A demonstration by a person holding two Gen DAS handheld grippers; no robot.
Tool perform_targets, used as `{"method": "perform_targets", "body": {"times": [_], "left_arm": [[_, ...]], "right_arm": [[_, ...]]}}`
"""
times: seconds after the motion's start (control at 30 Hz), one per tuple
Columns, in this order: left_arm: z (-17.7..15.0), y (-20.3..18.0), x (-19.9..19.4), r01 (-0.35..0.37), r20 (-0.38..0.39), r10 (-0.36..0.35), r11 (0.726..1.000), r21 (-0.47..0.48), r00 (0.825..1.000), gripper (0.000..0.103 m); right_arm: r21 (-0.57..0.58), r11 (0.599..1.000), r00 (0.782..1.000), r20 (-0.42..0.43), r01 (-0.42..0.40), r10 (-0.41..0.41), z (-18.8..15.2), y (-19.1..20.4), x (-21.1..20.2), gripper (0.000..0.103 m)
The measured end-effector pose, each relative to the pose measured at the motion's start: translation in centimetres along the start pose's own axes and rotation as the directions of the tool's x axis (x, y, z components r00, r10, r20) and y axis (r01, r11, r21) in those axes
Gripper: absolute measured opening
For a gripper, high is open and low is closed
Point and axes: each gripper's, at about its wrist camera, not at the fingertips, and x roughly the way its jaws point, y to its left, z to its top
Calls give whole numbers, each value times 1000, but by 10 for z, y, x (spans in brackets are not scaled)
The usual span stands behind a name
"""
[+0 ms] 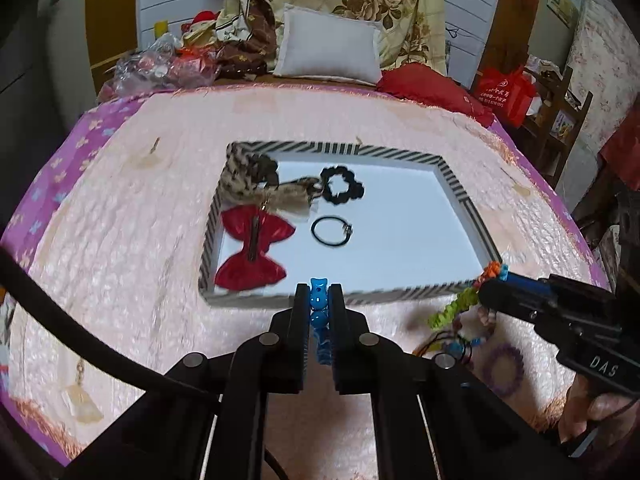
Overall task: Organize jewelry
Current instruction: 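Carry both bracelets into the tray and open both tools, then withdraw both open tools from the tray toward the remaining bracelets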
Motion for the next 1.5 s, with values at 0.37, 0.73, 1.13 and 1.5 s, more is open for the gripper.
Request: {"method": "perform_targets", "body": {"times": [0.37, 0.73, 1.13, 1.5], "left_arm": [[47, -12, 32, 71, -5, -71, 997, -20, 997, 5], [40, 31, 101, 60, -120, -86, 977, -206, 989, 5], [21, 51, 108, 8, -139, -38, 978, -208, 990, 5], [15, 52, 99, -28, -124, 0, 973, -228, 992, 23]], "right_arm": [[17, 998, 998, -13, 56, -56, 25, -26, 14, 18], [76, 997, 993, -115, -10, 19, 44, -34, 77, 18], [151, 975, 957, -264, 161, -117, 40, -66, 137, 19], [142, 971, 969, -184, 193, -165, 33, -62, 92, 36]]}}
